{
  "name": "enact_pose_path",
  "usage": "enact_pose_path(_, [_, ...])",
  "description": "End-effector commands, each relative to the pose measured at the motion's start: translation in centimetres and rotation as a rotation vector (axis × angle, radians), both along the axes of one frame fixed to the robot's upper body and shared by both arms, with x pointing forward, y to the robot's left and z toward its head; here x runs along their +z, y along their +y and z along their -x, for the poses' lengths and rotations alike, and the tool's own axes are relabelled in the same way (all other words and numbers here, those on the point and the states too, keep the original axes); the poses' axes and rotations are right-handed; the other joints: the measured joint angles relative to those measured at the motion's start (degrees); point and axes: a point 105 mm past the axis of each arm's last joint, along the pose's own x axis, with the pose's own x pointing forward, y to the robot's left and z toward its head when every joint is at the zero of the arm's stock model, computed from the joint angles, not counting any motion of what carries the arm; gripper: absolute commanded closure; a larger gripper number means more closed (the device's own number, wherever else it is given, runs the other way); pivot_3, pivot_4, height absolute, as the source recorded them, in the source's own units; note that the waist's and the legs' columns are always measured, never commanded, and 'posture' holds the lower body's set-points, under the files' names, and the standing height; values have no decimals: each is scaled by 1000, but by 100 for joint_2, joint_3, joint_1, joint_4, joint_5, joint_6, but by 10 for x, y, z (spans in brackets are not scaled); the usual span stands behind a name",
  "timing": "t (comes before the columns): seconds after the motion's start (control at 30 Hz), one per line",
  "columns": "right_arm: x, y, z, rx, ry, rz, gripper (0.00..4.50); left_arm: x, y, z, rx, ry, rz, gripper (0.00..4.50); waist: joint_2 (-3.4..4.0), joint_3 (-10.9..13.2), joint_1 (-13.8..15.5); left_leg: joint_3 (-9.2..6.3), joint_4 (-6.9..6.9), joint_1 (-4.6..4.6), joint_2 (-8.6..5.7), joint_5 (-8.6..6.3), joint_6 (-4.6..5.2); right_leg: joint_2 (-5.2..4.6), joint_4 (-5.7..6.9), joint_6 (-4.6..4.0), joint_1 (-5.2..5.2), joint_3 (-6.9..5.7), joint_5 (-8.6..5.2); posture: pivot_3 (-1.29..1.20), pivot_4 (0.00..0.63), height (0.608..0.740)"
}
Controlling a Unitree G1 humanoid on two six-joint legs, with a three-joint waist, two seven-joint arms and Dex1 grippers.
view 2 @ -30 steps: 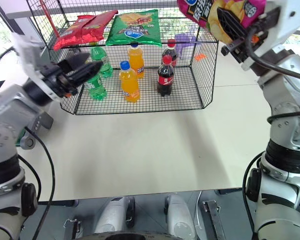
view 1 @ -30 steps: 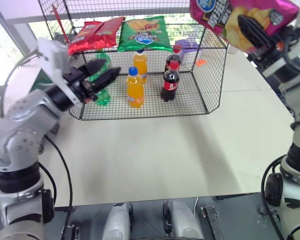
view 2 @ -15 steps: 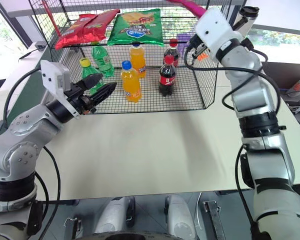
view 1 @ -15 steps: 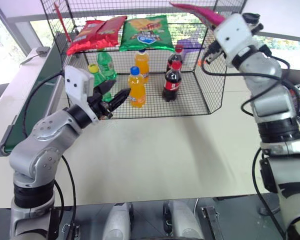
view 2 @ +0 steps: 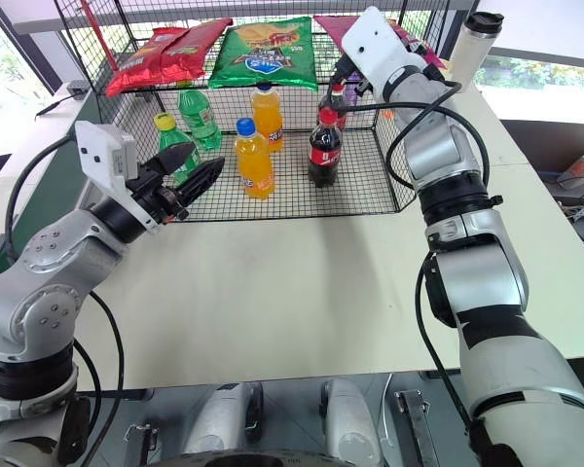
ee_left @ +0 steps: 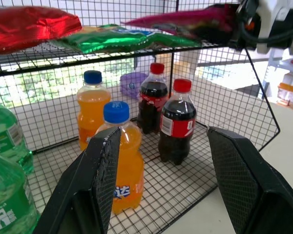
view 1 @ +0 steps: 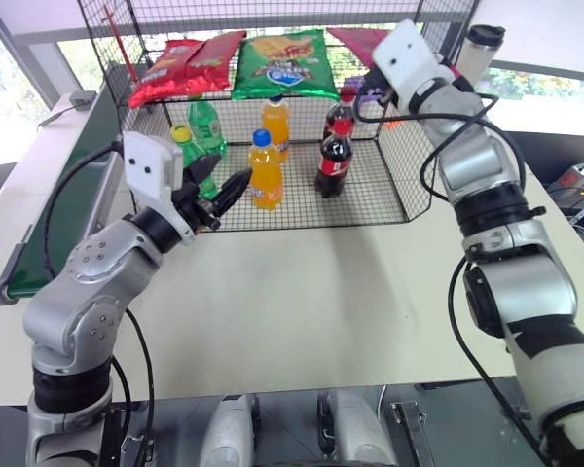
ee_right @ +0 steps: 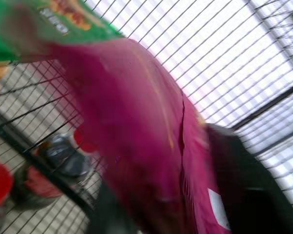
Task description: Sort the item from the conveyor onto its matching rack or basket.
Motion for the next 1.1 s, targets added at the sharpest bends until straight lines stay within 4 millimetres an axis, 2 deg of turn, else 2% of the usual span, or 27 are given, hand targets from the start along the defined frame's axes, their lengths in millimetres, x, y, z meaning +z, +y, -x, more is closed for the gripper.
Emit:
enact_pose_path(0.03, [22,7,4,28,-39,16,573,9,0,6,10,-55,6,1572,0,0,-8,-1,0,1,0,0,0,0,0,0,0,-1,0,0,150,740])
enact_pose_path(0.07, [22,8,4,42,-28,-4,34,9,0,5,11,-54,6,1572,0,0,-10,-1,0,1,1,0,0,1,1,0,0,-1,0,0,150,740])
enact_pose_path(0.23, [28,15,18,200,76,-114,34,6,2,4,18,-47,8,1572,0,0,-7,-1,-1,3,1,0,0,2,2,0,0,-1,0,0,150,740])
enact_pose_path(0.43, [23,23,38,381,200,-197,34,4,7,2,27,-42,9,1572,0,0,9,-2,-2,2,1,0,0,2,2,0,0,-3,0,0,150,740])
enact_pose_path(0.6, [22,28,53,480,219,-236,34,-3,12,1,53,-31,10,1572,0,0,7,-2,-2,2,1,0,0,2,2,0,0,-4,0,0,150,740])
enact_pose_path(0.83, [14,22,69,532,192,-245,34,-8,23,1,79,-20,2,1572,0,0,14,-2,-1,2,1,0,0,2,2,0,1,-5,0,0,150,740])
enact_pose_path(0.9, [17,18,80,573,168,-265,34,-8,29,1,103,-20,-1,1572,0,0,16,-2,0,1,1,0,0,1,1,0,0,-4,0,0,150,740])
enact_pose_path(1.0, [22,6,110,688,140,-372,34,-11,38,7,98,4,13,1572,0,0,22,-2,-4,0,1,0,0,1,-2,1,1,-4,0,0,150,740])
enact_pose_path(1.1, [9,-3,135,749,181,-465,34,-17,43,14,86,39,1,1572,0,0,20,-7,-5,-1,3,-2,2,0,-6,1,2,-9,-1,0,150,740])
